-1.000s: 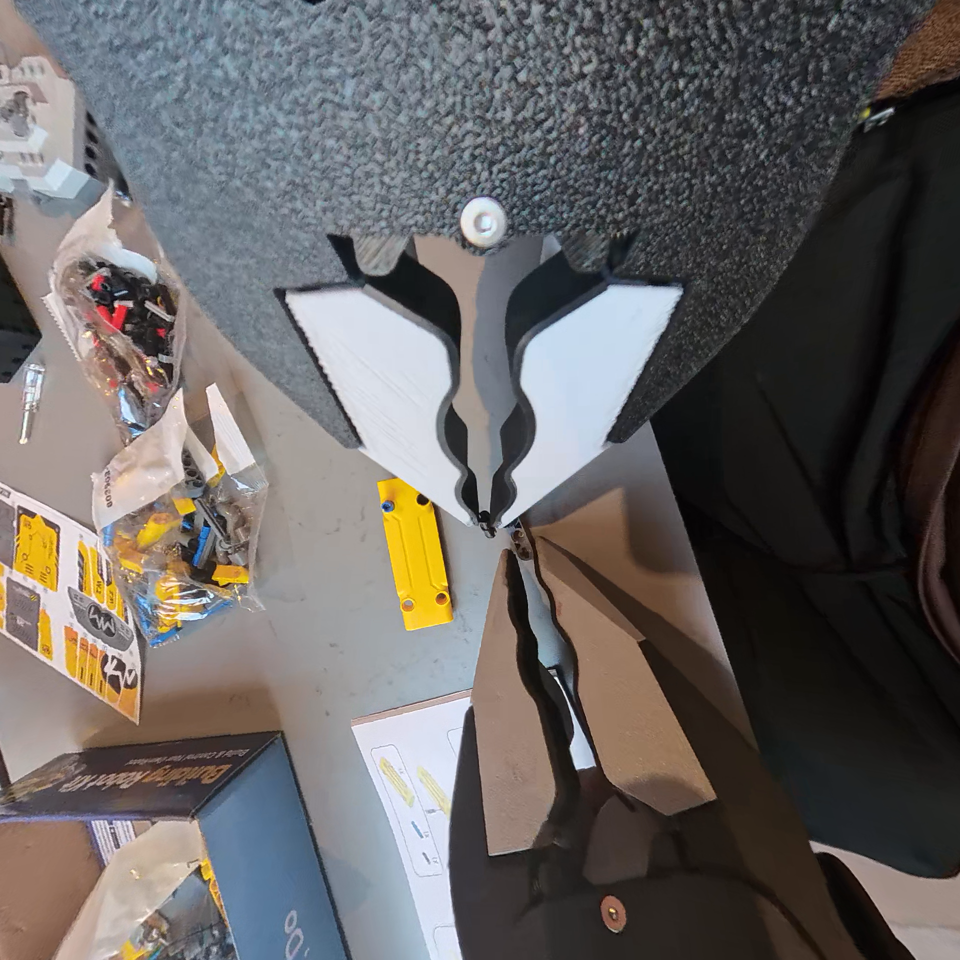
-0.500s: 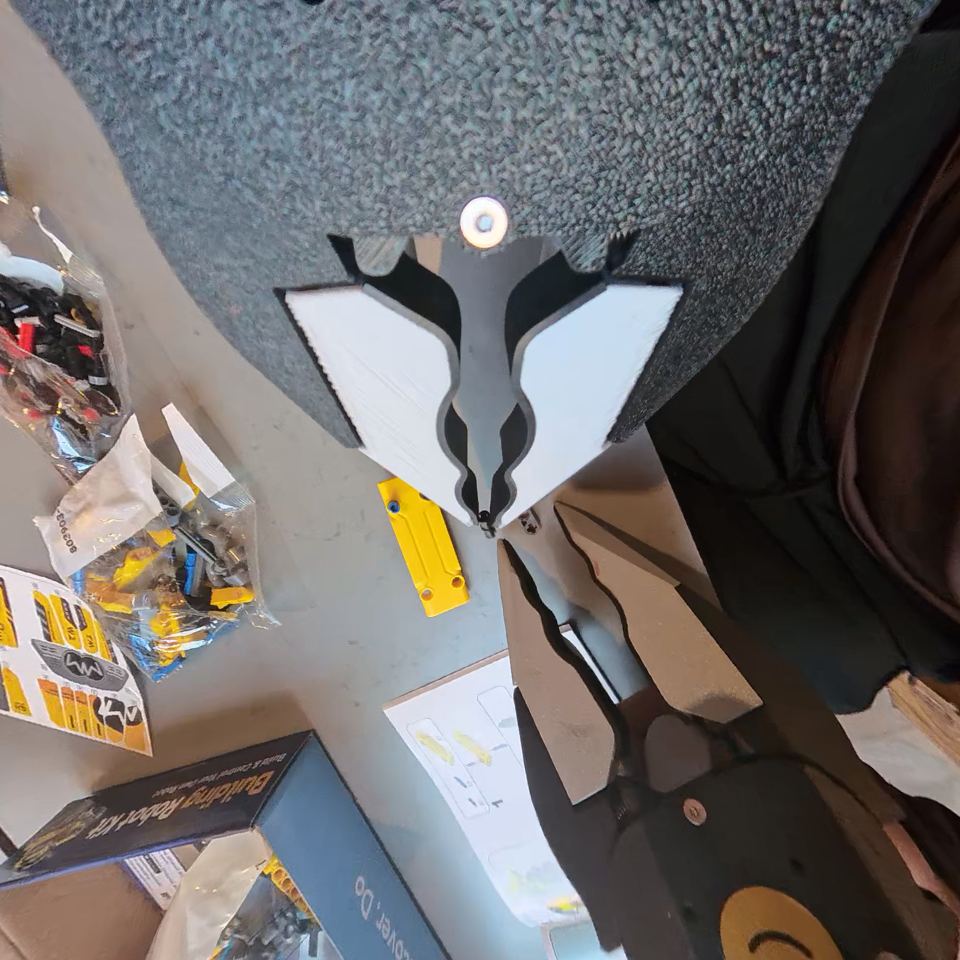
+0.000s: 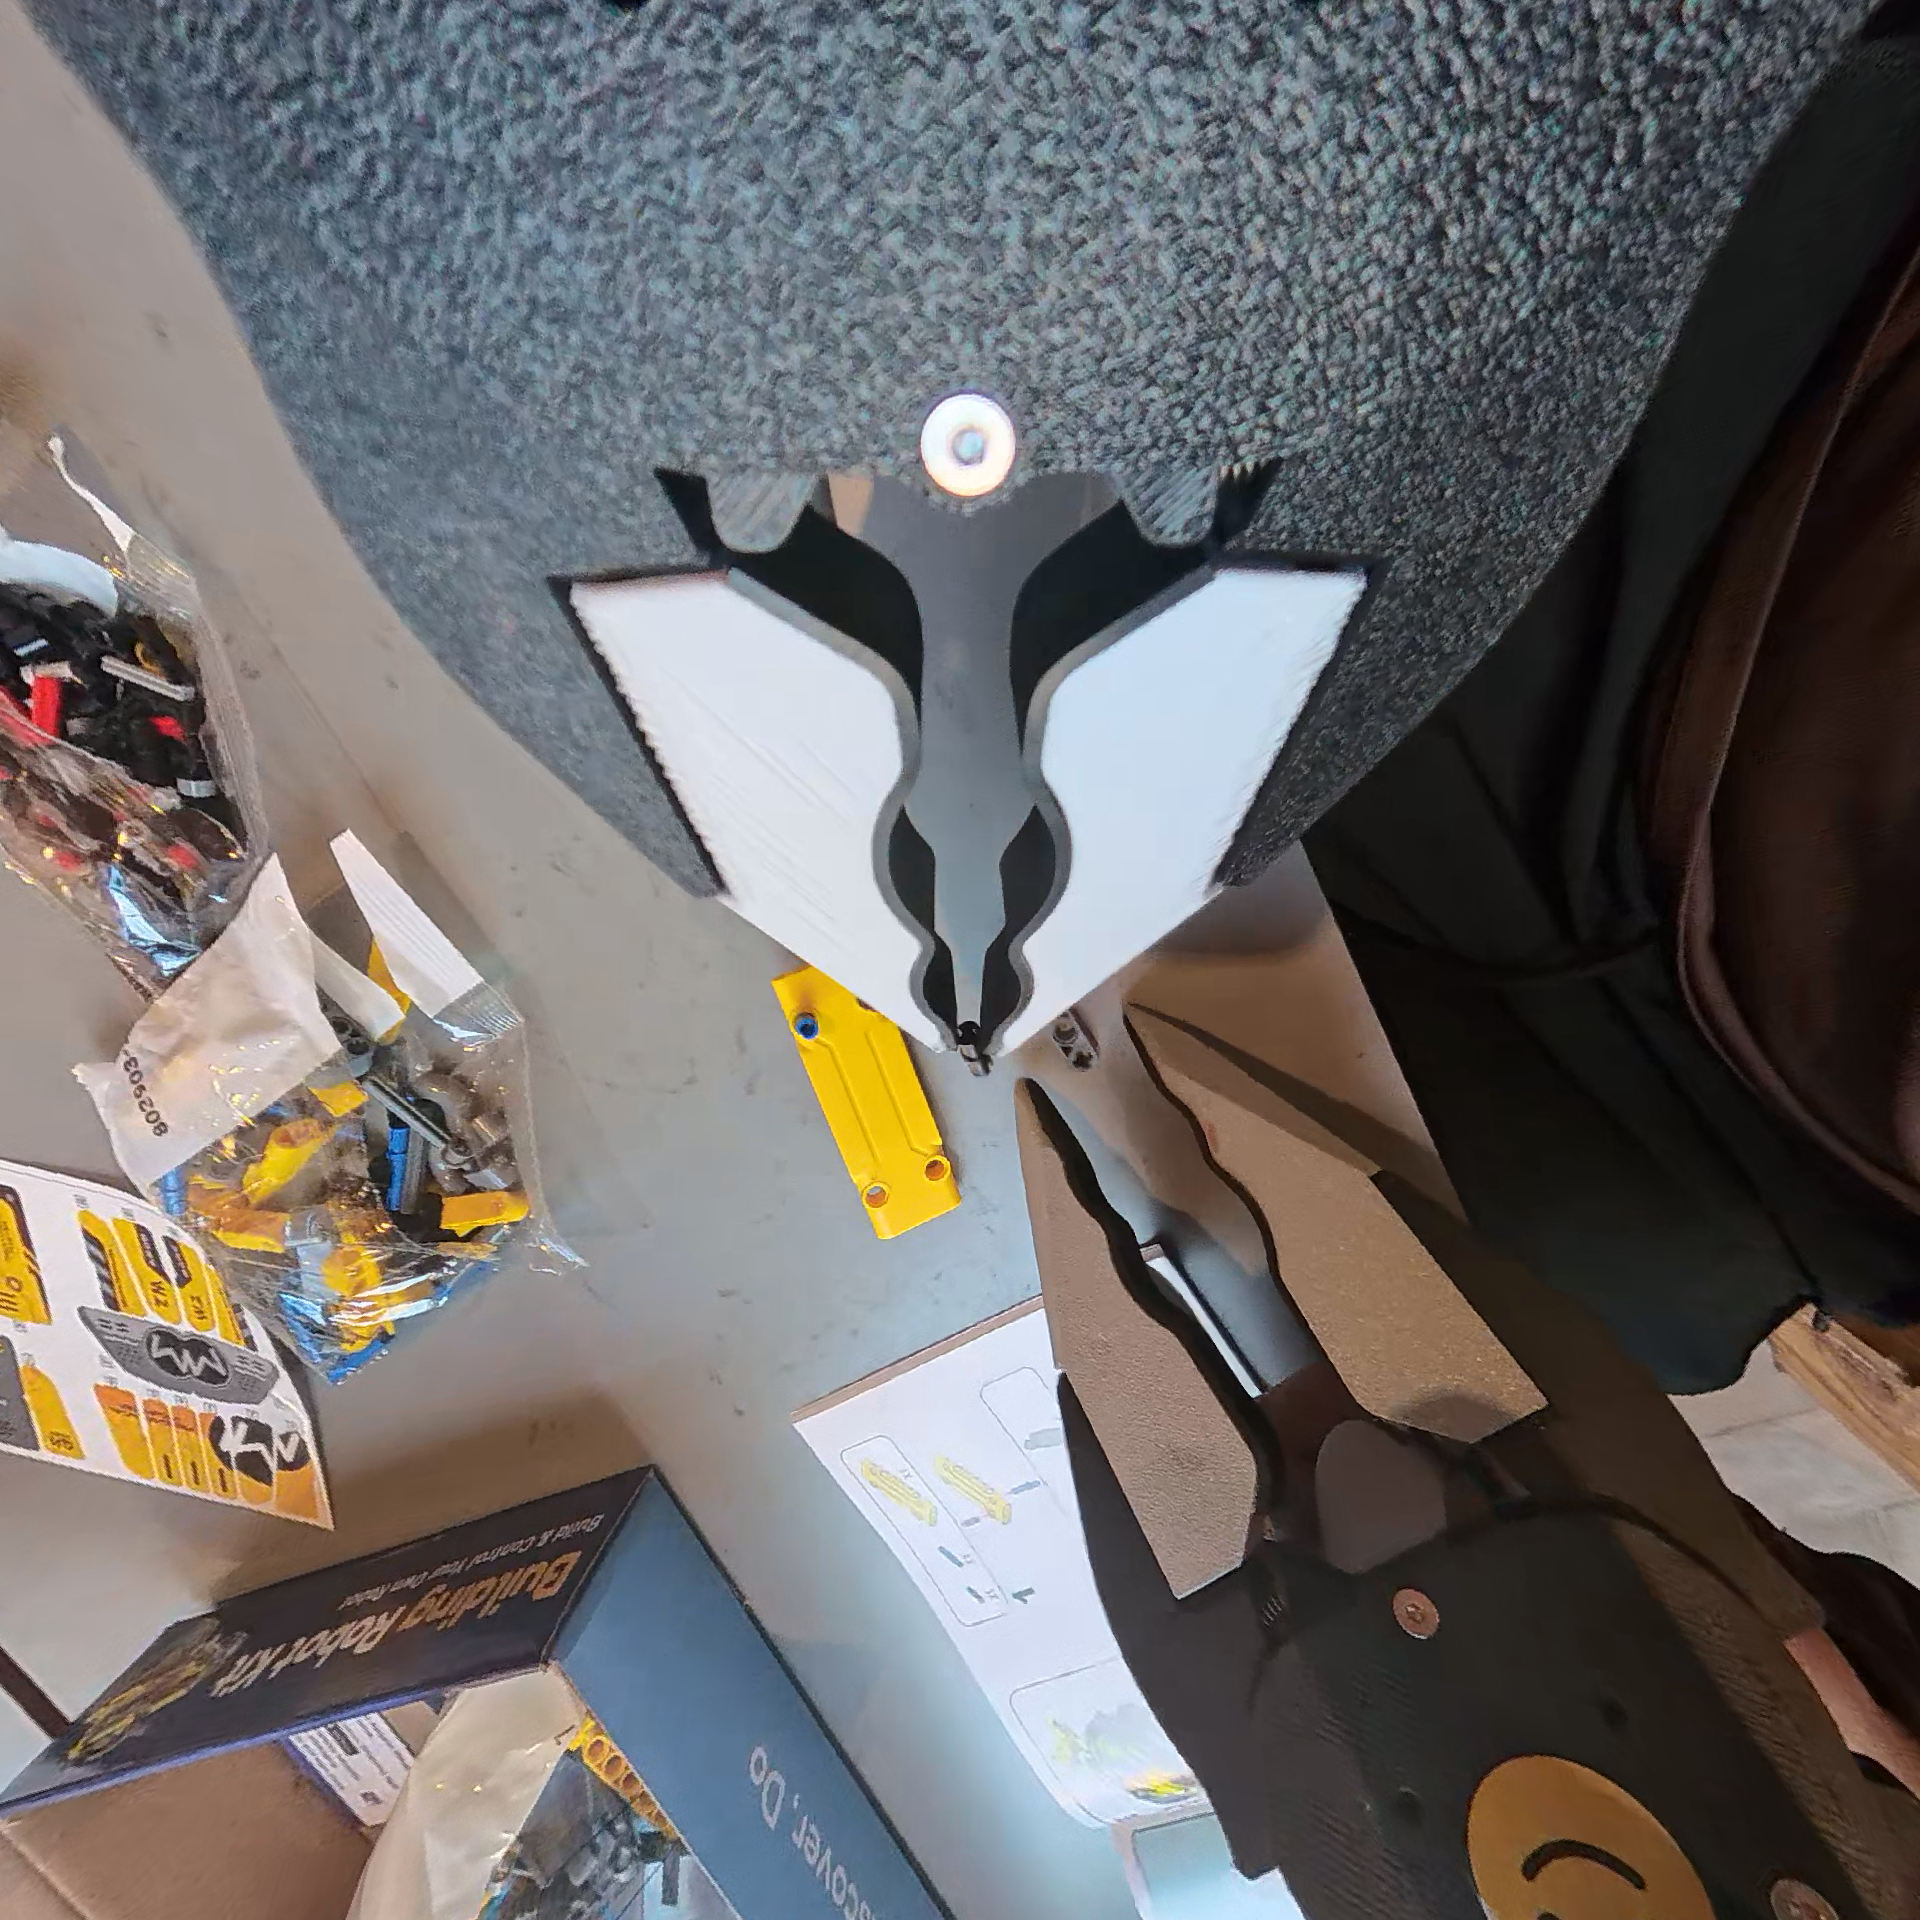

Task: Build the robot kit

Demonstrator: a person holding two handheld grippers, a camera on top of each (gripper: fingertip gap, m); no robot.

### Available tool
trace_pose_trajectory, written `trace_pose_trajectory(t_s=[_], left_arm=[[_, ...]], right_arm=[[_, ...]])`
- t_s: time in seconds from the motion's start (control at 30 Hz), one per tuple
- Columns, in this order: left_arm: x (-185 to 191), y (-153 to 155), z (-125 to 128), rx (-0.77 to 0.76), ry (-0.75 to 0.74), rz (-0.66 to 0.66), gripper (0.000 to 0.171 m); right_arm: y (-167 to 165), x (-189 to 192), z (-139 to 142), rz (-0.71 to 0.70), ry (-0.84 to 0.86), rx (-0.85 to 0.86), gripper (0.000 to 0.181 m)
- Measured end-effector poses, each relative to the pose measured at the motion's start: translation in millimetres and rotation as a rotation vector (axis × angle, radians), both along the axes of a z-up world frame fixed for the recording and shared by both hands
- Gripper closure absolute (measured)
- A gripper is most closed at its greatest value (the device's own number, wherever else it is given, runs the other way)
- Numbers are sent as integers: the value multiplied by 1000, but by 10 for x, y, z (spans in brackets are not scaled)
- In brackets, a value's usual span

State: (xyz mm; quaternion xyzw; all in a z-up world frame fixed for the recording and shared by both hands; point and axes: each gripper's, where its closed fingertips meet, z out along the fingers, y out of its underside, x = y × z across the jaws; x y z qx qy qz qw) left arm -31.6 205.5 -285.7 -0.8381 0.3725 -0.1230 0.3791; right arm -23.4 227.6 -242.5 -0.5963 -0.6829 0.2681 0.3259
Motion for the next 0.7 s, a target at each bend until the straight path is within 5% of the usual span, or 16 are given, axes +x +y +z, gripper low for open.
trace_pose_trajectory(t_s=[0.23, 0.7], left_arm=[[6, -6, -1, 1, 1, -6, 149], [41, 13, -8, -4, 0, -13, 159]], right_arm=[[176, 138, -89, -59, -4, -75, 176], [-60, 107, -239, 32, -201, 14, 177]])
